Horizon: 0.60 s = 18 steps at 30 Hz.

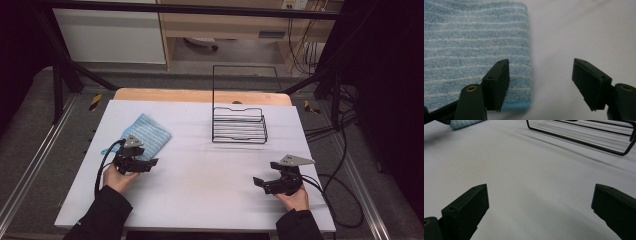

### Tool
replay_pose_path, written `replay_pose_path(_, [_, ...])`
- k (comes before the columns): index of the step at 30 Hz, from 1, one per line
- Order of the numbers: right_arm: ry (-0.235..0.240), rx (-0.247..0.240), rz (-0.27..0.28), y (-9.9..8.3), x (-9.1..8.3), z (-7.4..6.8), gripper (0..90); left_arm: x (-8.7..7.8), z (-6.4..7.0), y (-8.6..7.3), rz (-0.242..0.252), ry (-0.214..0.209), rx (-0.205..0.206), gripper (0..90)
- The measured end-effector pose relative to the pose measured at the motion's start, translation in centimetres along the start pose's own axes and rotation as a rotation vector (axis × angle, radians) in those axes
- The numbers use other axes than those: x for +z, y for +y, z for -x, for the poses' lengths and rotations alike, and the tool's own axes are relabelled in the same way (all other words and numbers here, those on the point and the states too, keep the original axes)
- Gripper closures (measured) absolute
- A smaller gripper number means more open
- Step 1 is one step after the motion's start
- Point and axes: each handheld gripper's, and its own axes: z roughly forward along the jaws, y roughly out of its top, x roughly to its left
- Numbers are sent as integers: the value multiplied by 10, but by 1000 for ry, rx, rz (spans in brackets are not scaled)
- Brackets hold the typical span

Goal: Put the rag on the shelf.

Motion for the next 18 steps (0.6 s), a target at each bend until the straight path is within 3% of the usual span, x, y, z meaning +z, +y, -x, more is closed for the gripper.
replay_pose_path(8, [0,-3,-4,0,1,1,18,5,-10,-8,-21,30,0,544])
replay_pose_path(18, [-1,1,-10,0,1,0,18,11,-8,-11,-59,63,49,663])
